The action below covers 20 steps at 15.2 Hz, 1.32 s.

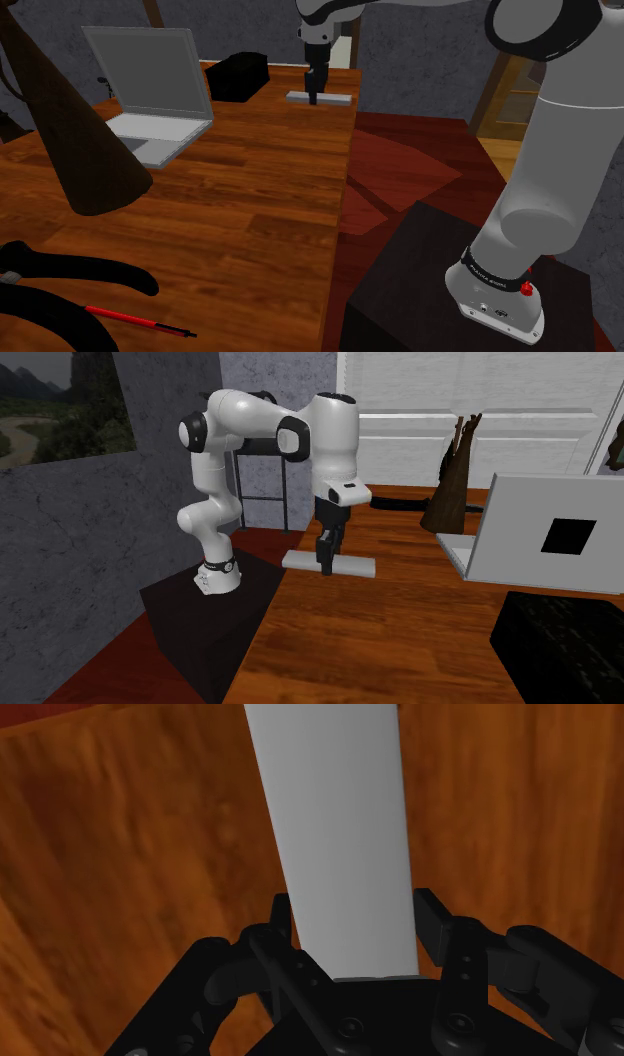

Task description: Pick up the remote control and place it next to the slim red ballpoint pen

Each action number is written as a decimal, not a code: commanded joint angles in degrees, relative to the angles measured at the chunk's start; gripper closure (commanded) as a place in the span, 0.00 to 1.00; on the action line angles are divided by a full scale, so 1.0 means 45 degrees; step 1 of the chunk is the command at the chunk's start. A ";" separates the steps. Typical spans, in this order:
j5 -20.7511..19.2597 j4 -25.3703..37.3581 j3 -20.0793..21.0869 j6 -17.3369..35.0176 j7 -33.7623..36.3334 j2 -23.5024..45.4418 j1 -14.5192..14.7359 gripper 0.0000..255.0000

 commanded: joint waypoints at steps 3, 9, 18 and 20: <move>-0.0001 0.0654 0.0000 -0.0633 0.0020 0.0020 -0.0002 1.00; -0.0218 -0.1923 0.0643 -0.0041 0.1520 -0.2006 0.0853 1.00; -0.0121 -0.4509 0.1942 0.0331 0.3919 -0.4268 0.1988 1.00; -0.0037 -0.4909 0.2274 0.0363 0.4470 -0.4651 0.2236 1.00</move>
